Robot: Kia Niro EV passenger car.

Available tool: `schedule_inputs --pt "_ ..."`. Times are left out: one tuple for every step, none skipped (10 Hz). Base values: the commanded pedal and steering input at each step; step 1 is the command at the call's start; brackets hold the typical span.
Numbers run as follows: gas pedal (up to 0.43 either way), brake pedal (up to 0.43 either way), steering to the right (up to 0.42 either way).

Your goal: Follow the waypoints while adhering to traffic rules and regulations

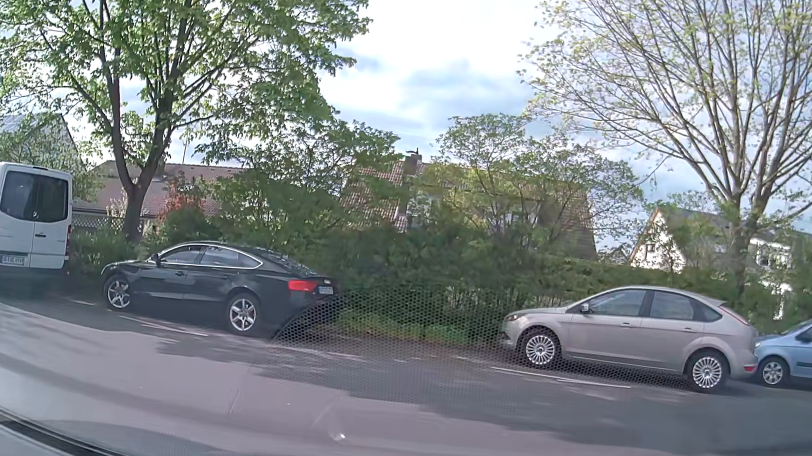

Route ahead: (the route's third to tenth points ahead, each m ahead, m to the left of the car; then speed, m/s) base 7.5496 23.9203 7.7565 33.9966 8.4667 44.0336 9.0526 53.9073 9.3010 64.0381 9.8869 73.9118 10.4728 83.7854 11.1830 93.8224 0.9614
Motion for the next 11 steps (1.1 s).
schedule_inputs --pt "0.000 0.213 -0.083" --pt "0.000 0.226 -0.093" --pt "0.000 0.232 -0.102" --pt "0.000 0.256 -0.104" --pt "0.000 0.256 -0.103" --pt "0.000 0.256 -0.104" --pt "0.000 0.256 -0.105" --pt "0.000 0.256 -0.106" --pt "0.000 0.250 -0.108" --pt "0.000 0.238 -0.110" --pt "0.000 0.226 -0.110"
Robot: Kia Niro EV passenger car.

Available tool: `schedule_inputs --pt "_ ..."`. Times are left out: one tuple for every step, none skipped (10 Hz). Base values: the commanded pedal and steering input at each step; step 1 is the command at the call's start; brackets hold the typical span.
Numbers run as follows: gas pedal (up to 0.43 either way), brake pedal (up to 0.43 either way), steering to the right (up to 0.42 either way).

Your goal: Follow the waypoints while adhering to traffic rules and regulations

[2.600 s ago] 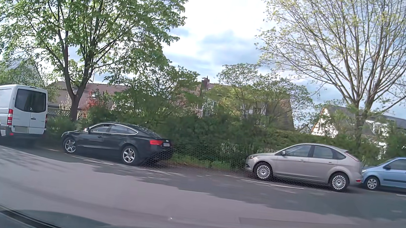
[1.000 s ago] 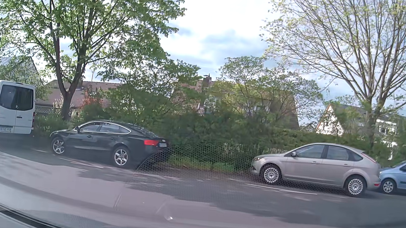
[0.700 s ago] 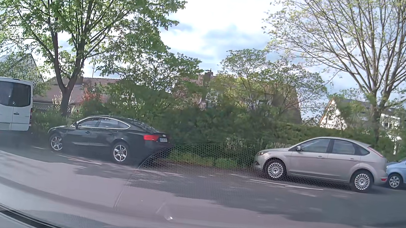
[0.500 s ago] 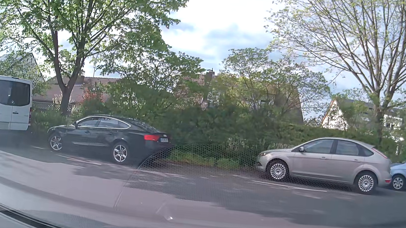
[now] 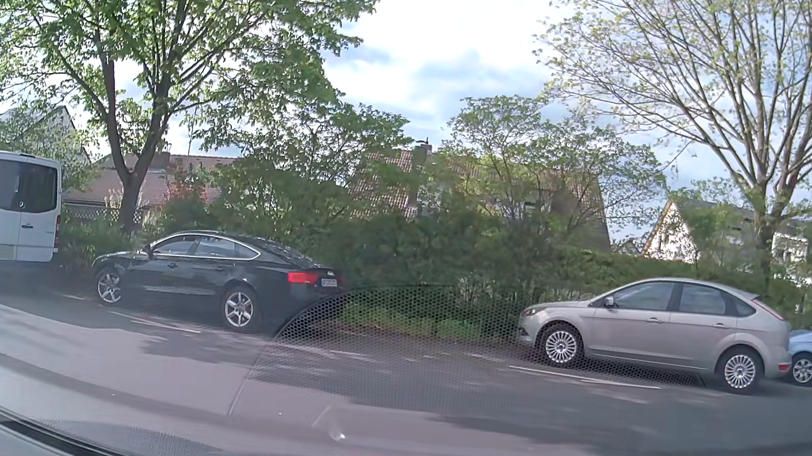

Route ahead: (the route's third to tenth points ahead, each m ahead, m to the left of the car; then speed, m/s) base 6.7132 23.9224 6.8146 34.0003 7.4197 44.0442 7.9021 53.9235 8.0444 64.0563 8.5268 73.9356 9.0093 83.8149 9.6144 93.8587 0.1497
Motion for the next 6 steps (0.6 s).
schedule_inputs --pt "0.000 0.226 -0.111" --pt "0.000 0.226 -0.112" --pt "0.000 0.220 -0.112" --pt "0.000 0.238 -0.112" --pt "0.000 0.244 -0.112" --pt "0.000 0.256 -0.111"
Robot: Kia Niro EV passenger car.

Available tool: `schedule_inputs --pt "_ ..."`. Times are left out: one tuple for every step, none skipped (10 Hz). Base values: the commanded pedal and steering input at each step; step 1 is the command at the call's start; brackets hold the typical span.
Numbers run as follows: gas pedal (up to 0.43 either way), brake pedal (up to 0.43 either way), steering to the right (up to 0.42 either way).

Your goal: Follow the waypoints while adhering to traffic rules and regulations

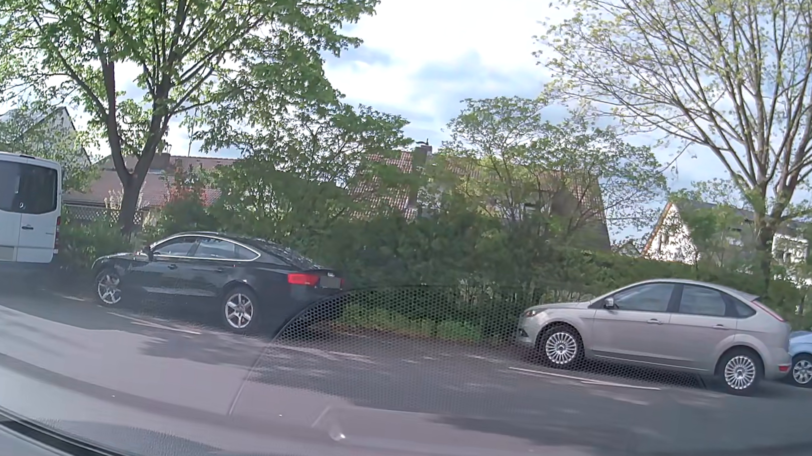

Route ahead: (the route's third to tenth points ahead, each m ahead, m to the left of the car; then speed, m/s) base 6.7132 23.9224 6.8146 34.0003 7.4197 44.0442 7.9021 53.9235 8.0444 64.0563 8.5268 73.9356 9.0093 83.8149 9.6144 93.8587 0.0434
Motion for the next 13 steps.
schedule_inputs --pt "0.000 0.256 -0.112" --pt "0.000 0.244 -0.112" --pt "0.000 0.238 -0.111" --pt "0.000 0.256 -0.111" --pt "0.000 0.280 -0.111" --pt "0.000 0.305 -0.110" --pt "0.000 0.323 -0.109" --pt "0.000 0.323 -0.109" --pt "0.000 0.323 -0.109" --pt "0.000 0.311 -0.109" --pt "0.000 0.317 -0.109" --pt "0.000 0.317 -0.109" --pt "0.000 0.317 -0.109"
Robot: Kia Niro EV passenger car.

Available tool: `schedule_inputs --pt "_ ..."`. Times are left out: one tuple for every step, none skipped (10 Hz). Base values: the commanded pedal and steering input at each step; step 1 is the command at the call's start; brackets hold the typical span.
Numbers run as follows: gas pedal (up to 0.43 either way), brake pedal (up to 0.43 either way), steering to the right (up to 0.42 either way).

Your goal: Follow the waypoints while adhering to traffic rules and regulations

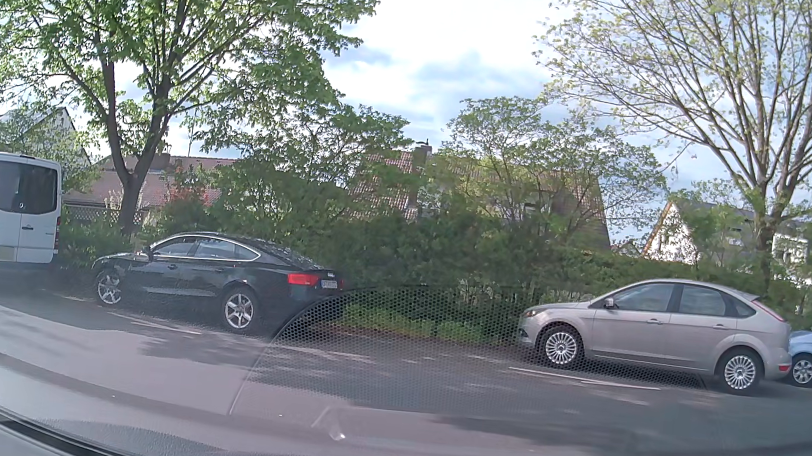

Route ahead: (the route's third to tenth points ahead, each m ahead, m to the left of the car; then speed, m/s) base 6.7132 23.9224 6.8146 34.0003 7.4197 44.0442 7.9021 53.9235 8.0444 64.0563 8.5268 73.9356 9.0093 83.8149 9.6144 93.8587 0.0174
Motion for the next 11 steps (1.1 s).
schedule_inputs --pt "0.000 0.329 -0.110" --pt "0.000 0.329 -0.110" --pt "0.000 0.335 -0.110" --pt "0.000 0.341 -0.110" --pt "0.000 0.341 -0.110" --pt "0.000 0.348 -0.110" --pt "0.000 0.354 -0.110" --pt "0.000 0.360 -0.110" --pt "0.000 0.372 -0.110" --pt "0.000 0.378 -0.110" --pt "0.000 0.378 -0.110"
